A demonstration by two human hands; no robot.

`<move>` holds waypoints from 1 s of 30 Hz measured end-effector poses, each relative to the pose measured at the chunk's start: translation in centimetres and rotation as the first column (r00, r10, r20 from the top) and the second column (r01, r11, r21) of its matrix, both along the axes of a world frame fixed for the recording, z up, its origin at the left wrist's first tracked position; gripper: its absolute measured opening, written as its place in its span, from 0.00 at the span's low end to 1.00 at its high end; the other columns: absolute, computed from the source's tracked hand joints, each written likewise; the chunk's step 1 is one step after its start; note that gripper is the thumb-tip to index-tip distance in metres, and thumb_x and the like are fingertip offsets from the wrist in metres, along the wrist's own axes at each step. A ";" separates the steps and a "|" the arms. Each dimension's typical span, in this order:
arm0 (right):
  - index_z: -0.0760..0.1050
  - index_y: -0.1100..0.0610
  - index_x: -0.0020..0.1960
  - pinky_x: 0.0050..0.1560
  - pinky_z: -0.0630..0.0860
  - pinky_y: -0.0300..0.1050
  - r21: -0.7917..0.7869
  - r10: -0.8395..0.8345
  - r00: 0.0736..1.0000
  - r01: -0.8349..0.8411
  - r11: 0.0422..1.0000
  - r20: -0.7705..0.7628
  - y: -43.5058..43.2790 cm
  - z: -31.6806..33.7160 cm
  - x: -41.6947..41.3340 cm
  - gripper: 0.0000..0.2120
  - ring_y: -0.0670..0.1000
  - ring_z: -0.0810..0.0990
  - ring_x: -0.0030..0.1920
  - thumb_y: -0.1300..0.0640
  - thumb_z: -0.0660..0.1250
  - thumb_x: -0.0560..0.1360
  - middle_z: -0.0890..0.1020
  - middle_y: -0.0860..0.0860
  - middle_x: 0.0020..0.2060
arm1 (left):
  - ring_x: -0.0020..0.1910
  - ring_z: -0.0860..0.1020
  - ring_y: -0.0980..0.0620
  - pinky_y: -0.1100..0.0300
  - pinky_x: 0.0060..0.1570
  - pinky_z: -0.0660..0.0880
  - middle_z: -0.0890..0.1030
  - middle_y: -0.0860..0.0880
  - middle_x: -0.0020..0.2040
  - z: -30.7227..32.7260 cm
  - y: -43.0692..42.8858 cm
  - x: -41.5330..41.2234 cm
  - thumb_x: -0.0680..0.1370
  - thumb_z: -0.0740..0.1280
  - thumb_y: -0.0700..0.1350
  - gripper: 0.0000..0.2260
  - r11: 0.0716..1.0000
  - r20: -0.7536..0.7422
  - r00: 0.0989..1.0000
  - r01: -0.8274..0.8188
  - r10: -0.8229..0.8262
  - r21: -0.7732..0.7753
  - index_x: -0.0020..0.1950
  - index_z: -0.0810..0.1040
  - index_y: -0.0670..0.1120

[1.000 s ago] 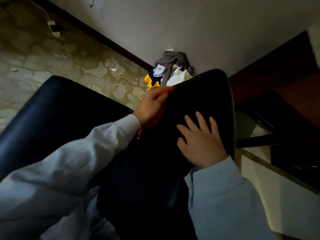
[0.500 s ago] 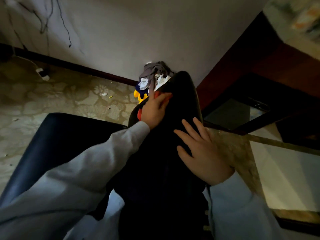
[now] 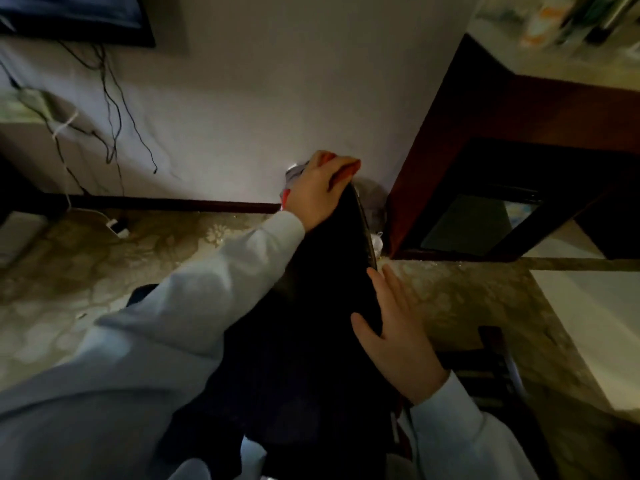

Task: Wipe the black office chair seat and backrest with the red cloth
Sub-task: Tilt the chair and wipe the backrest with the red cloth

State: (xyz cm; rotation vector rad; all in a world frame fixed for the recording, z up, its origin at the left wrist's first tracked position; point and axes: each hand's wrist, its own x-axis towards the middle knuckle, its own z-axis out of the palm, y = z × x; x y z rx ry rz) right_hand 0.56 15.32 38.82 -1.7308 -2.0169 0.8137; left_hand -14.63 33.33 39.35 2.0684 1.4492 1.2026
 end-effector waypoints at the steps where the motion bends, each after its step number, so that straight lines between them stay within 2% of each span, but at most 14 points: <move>1: 0.47 0.49 0.76 0.75 0.47 0.52 -0.005 -0.021 1.000 0.021 1.000 -0.020 -0.2 -0.2 0.0 0.32 0.50 0.43 0.76 0.51 0.60 0.78 0.47 0.48 0.76 | 0.55 0.76 0.43 0.59 0.62 0.69 0.73 0.42 0.58 -0.1 0.8 0.0 0.78 0.63 0.46 0.14 0.999 -0.082 0.996 0.015 -0.018 -0.035 0.63 0.76 0.47; 4: 0.47 0.52 0.76 0.75 0.49 0.53 0.019 -0.047 0.998 0.048 0.999 -0.044 -1.4 -0.7 0.2 0.34 0.52 0.47 0.76 0.48 0.61 0.76 0.51 0.52 0.76 | 0.59 0.73 0.41 0.51 0.64 0.68 0.70 0.40 0.62 -1.3 1.8 0.1 0.80 0.61 0.47 0.14 0.985 -0.275 0.957 0.046 -0.092 -0.169 0.65 0.74 0.49; 7: 0.45 0.54 0.76 0.74 0.52 0.54 0.030 -0.028 0.998 0.029 0.999 -0.055 -2.8 -1.0 0.0 0.39 0.52 0.50 0.76 0.45 0.60 0.73 0.54 0.53 0.76 | 0.62 0.71 0.39 0.51 0.66 0.65 0.68 0.39 0.64 -2.5 0.8 0.3 0.80 0.60 0.43 0.14 0.980 -0.195 0.978 0.034 -0.072 -0.195 0.66 0.74 0.48; 10: 0.41 0.53 0.76 0.74 0.55 0.51 0.010 -0.019 0.994 0.020 1.000 -0.110 -3.7 -1.2 -0.2 0.41 0.49 0.52 0.75 0.47 0.64 0.73 0.54 0.51 0.75 | 0.62 0.72 0.41 0.56 0.65 0.65 0.70 0.38 0.63 -2.7 -1.8 0.8 0.80 0.61 0.40 0.14 0.987 -0.139 0.986 0.078 -0.098 -0.139 0.64 0.76 0.45; 14: 0.42 0.53 0.76 0.73 0.57 0.52 0.040 -0.028 0.994 0.033 0.999 -0.110 -3.7 -1.5 -0.1 0.44 0.49 0.54 0.75 0.41 0.59 0.68 0.55 0.50 0.75 | 0.59 0.72 0.49 0.65 0.63 0.65 0.72 0.39 0.60 -2.6 -7.8 0.3 0.78 0.59 0.47 0.16 0.950 -0.185 0.931 0.310 -0.313 -0.049 0.63 0.77 0.44; 17: 0.44 0.50 0.76 0.72 0.59 0.50 0.043 -0.058 0.986 0.065 0.997 -0.156 -3.9 -1.3 -0.4 0.43 0.48 0.58 0.73 0.45 0.61 0.67 0.59 0.49 0.74 | 0.60 0.71 0.56 0.67 0.64 0.66 0.71 0.45 0.61 -1.3 -11.5 -1.1 0.78 0.57 0.50 0.17 0.865 -0.241 0.831 0.481 -0.502 -0.143 0.64 0.76 0.49; 20: 0.48 0.50 0.76 0.68 0.65 0.54 0.065 -0.090 0.978 0.104 0.992 -0.186 -4.0 -1.6 -0.5 0.43 0.49 0.64 0.70 0.42 0.61 0.66 0.65 0.48 0.70 | 0.59 0.70 0.62 0.71 0.63 0.63 0.71 0.47 0.59 0.5 -11.8 -1.8 0.79 0.60 0.47 0.14 0.797 -0.221 0.767 0.560 -0.602 -0.229 0.63 0.76 0.48; 22: 0.50 0.51 0.76 0.67 0.66 0.55 0.072 -0.110 0.978 0.125 0.990 -0.179 -4.1 -1.9 -0.5 0.43 0.50 0.65 0.70 0.40 0.60 0.66 0.66 0.49 0.70 | 0.57 0.69 0.66 0.77 0.61 0.60 0.70 0.47 0.57 1.4 -10.2 -1.6 0.79 0.61 0.41 0.14 0.838 -0.191 0.819 0.504 -0.541 -0.211 0.64 0.76 0.46; 23: 0.50 0.53 0.76 0.67 0.65 0.56 0.080 -0.116 0.979 0.131 0.988 -0.167 -4.3 -1.9 -0.6 0.43 0.51 0.65 0.70 0.40 0.60 0.66 0.66 0.50 0.70 | 0.57 0.69 0.63 0.76 0.61 0.60 0.69 0.47 0.57 1.6 -9.0 -1.4 0.79 0.61 0.39 0.14 0.876 -0.187 0.859 0.444 -0.476 -0.187 0.64 0.75 0.45; 25: 0.50 0.55 0.76 0.68 0.64 0.56 0.097 -0.131 0.982 0.145 0.985 -0.137 -4.7 -2.1 -0.7 0.42 0.52 0.64 0.71 0.43 0.62 0.68 0.64 0.51 0.71 | 0.59 0.70 0.52 0.65 0.65 0.62 0.70 0.46 0.56 1.6 -5.8 -0.9 0.78 0.60 0.42 0.14 0.947 -0.218 0.924 0.289 -0.314 -0.138 0.63 0.76 0.46; 27: 0.49 0.55 0.76 0.69 0.64 0.56 0.105 -0.141 0.983 0.154 0.983 -0.122 -5.2 -2.2 -1.0 0.42 0.53 0.63 0.72 0.42 0.60 0.67 0.63 0.52 0.72 | 0.61 0.70 0.44 0.59 0.66 0.62 0.71 0.41 0.59 1.4 -2.6 -0.4 0.79 0.60 0.42 0.14 0.977 -0.265 0.946 0.149 -0.186 -0.152 0.64 0.76 0.45; 30: 0.48 0.55 0.76 0.69 0.64 0.55 0.105 -0.150 0.981 0.162 0.981 -0.120 -5.8 -2.4 -1.5 0.41 0.53 0.63 0.72 0.43 0.60 0.68 0.63 0.52 0.72 | 0.62 0.71 0.43 0.64 0.64 0.60 0.68 0.39 0.63 1.1 0.9 0.4 0.80 0.59 0.41 0.14 0.975 -0.309 0.945 0.043 -0.110 -0.216 0.65 0.75 0.45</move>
